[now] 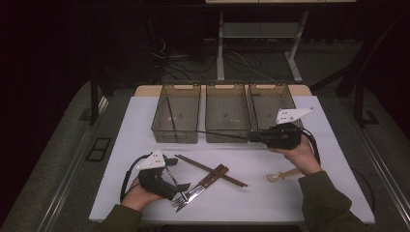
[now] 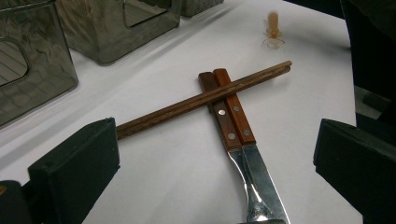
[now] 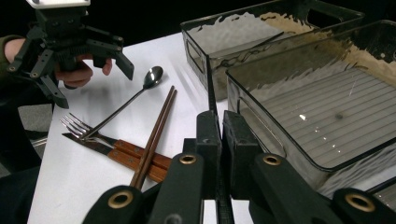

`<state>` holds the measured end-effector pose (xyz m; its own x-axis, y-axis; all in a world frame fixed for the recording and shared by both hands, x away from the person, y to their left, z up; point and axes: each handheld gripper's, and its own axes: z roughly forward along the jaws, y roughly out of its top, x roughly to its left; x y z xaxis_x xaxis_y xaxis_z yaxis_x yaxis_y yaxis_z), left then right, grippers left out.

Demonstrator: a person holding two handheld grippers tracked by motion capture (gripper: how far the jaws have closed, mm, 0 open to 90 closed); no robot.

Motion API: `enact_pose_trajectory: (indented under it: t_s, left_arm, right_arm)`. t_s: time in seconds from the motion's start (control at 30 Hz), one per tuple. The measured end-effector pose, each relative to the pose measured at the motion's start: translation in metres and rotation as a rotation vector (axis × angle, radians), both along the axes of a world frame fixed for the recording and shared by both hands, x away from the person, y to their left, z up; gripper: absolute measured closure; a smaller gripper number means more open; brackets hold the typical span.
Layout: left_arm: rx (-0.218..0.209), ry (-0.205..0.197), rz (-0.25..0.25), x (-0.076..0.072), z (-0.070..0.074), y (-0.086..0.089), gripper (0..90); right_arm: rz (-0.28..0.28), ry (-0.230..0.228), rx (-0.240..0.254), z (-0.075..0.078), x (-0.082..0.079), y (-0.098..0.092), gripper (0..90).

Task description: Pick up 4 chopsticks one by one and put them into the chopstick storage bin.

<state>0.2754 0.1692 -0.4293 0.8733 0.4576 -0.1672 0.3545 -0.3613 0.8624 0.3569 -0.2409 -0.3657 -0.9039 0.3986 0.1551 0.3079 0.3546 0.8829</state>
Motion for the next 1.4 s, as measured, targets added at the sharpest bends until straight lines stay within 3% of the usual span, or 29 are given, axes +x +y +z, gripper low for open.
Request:
enact_pose_trajectory:
  t_s: [0.63,1.4]
  left_arm:
    - [0.003,0.002,0.028,0.001,-0.001,0.001,0.0]
    - [-0.005,-0.003,0.036,0.001,0.0,0.002,0.0]
  right_arm:
    - [-0.112,-0.032,-0.01,0.01,0.007,0.01,85.6]
    - [-0.207,0.003,-0.047,0.019,0.041,0.069,85.6]
